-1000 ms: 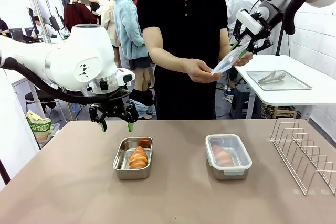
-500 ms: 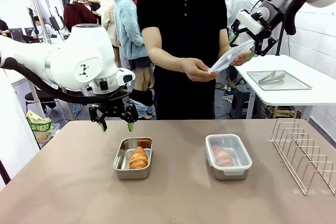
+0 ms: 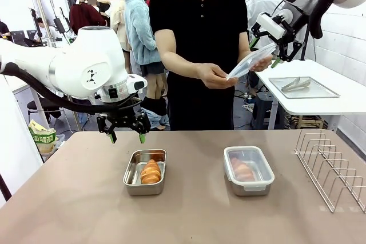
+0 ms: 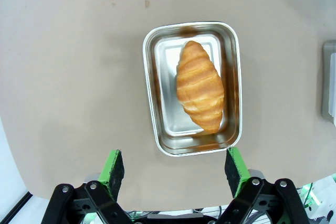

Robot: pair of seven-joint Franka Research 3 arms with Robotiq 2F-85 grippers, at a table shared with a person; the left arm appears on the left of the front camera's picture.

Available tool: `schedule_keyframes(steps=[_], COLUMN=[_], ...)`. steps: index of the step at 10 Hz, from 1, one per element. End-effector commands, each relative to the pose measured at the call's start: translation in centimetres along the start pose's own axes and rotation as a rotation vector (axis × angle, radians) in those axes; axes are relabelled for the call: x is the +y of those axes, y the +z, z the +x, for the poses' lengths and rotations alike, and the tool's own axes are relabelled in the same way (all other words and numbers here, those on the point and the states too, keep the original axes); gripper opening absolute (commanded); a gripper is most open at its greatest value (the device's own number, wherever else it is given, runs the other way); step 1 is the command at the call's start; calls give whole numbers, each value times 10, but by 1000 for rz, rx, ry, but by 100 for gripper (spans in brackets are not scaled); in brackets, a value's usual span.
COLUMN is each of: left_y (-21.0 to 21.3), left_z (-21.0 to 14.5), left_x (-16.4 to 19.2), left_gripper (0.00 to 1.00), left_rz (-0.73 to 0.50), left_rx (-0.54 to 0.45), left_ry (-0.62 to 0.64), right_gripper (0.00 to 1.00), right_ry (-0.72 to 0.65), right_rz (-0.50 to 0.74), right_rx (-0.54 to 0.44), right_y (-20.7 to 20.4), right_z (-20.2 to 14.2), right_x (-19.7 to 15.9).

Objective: Place the bread in airtight containers.
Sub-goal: Release when the human grabs the Airtight Container lid.

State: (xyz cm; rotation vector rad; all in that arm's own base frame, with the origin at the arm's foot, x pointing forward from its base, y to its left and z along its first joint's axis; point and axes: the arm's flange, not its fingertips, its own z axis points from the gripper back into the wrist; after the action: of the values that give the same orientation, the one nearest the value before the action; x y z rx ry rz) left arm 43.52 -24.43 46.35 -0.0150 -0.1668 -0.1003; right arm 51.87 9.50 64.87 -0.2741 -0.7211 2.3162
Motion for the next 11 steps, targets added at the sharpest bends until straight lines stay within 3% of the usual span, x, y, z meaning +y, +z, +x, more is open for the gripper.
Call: schedule_keyframes(steps=[1, 11], left_y=[1, 1], left_z=[0, 0], left_x=[0, 0], left_gripper=[100, 100], left_rz=[-2, -2], left_rx=[-2, -2], left_ry=[5, 5], right_gripper=[100, 100], right_ry=[-1, -1], right_rz=[-10, -10], right_rx=[-5, -5], right_y=[1, 1], right_z=[-1, -1], right_x=[0, 0])
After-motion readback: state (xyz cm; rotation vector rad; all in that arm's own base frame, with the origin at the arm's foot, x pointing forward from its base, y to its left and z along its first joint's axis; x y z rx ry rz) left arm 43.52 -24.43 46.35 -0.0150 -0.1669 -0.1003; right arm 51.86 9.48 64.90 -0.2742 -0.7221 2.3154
